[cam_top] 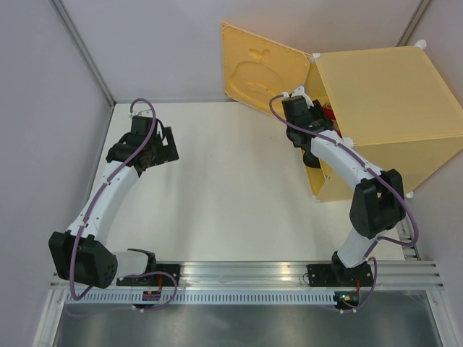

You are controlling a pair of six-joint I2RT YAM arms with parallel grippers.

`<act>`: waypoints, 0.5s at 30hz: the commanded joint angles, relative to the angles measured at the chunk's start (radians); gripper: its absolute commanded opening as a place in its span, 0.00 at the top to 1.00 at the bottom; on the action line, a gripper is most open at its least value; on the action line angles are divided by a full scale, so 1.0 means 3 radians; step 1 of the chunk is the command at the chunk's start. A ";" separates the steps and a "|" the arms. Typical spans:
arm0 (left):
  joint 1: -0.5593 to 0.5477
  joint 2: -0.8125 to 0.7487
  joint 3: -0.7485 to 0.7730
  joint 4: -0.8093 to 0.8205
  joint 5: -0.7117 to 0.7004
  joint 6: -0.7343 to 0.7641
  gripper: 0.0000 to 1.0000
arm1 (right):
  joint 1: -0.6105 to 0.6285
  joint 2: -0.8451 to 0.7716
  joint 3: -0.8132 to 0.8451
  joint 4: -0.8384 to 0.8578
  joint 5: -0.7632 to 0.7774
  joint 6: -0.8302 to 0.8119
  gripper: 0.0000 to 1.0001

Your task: Place and organize the shoes in the shoe cabinet

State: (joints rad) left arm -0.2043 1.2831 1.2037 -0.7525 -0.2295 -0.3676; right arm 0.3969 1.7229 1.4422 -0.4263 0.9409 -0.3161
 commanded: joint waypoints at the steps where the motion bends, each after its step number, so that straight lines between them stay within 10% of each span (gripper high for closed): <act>1: -0.0004 -0.0012 -0.0014 0.0120 0.0044 0.0116 0.01 | 0.0062 -0.0108 0.0071 -0.0169 -0.0119 0.0118 0.52; 15: 0.0001 -0.0023 -0.0014 0.0125 0.0054 0.0116 0.01 | 0.0231 -0.0425 0.0326 -0.0348 -0.0983 0.0481 0.40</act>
State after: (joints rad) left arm -0.2043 1.2831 1.2037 -0.7525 -0.2279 -0.3679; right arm 0.4564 1.6409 1.5013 -0.5373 0.7288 -0.2146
